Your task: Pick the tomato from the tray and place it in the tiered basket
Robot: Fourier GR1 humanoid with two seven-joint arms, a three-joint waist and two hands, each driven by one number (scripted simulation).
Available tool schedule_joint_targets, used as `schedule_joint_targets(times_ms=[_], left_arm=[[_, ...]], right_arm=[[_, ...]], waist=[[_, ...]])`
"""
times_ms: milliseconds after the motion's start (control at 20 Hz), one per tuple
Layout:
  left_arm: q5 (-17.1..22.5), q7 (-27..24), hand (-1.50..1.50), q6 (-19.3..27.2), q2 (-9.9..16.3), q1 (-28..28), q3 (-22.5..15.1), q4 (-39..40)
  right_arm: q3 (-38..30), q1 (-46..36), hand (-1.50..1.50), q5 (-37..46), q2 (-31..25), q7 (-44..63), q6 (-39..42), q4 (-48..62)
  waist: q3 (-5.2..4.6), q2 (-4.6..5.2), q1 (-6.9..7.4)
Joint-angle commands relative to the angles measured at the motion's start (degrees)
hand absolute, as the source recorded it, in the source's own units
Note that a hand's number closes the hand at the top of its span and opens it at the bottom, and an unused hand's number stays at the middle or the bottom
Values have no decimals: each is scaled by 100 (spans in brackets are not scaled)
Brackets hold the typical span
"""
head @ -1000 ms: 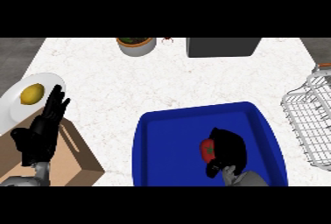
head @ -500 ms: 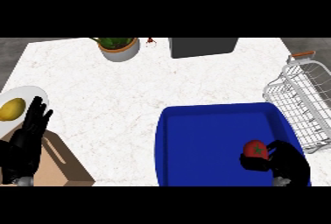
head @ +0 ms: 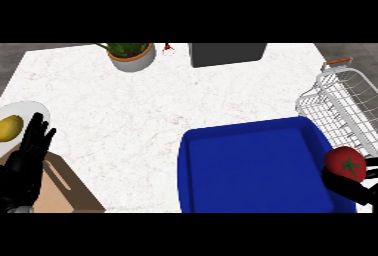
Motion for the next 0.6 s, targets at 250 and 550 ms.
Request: schedule_joint_targets(times_ms=[250, 550], left_arm=[[-46, 6, 0, -104, -518, 328, -608, 542], [-103, 26, 0, -127, -615, 194, -755, 617]], right_arm=[[-312, 412, 150, 1268, -196, 747, 914, -2444], [-632, 147, 150, 1410, -80, 975, 1604, -2992]], waist=[[-205, 181, 215], [-196, 231, 433]])
